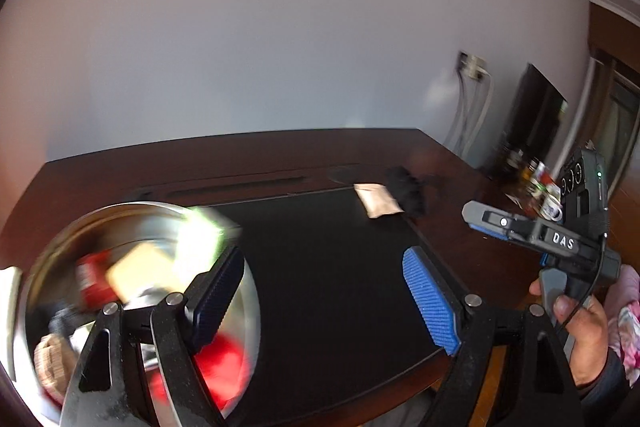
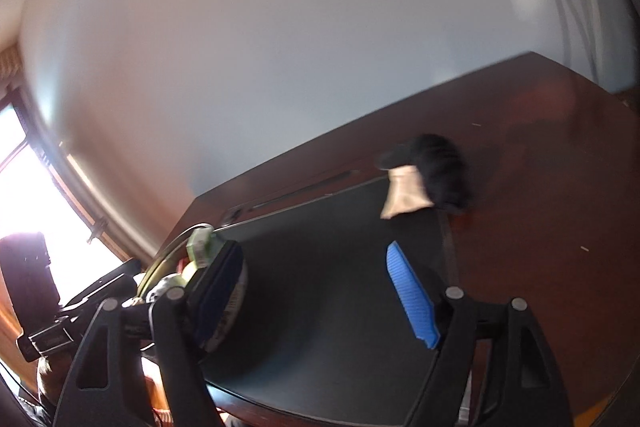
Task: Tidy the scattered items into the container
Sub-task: 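Move both tools back toward the black sock and cream packet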
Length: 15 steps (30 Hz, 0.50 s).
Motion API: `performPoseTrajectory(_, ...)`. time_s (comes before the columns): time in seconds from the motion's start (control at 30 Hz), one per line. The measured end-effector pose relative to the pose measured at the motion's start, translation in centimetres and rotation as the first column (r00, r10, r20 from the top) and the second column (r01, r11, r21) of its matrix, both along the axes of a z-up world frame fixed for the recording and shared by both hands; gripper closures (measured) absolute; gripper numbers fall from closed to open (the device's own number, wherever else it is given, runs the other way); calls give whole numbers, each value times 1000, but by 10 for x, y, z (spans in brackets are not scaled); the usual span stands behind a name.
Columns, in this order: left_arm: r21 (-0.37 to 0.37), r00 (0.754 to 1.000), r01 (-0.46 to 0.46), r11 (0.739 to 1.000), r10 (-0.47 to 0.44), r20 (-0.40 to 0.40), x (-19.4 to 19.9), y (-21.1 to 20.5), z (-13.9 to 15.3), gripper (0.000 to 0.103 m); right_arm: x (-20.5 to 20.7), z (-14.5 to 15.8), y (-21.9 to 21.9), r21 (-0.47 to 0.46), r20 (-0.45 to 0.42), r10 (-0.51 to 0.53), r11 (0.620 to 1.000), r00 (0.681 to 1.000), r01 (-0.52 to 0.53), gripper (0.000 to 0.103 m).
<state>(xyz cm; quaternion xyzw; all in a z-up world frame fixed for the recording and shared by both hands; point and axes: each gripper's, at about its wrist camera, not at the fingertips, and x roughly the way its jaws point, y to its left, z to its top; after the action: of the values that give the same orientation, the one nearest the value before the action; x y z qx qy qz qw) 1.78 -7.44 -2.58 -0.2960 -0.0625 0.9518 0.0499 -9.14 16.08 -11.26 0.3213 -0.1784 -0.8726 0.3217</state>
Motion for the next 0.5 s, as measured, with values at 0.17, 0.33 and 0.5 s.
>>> performPoseTrajectory(0.17,-6,998,46,999,-46,49,-51,39,-12,20,-7,-9,37,-22,29,-67,997,997,68,19)
performPoseTrajectory(0.33,-1,992,62,998,-61,114,-105,69,-30,20,-10,-19,66,-44,58,-115,992,992,118,17)
performPoseTrajectory(0.5,-16,985,59,998,-56,162,-146,89,-47,20,-9,-24,83,-49,72,-139,989,988,142,15)
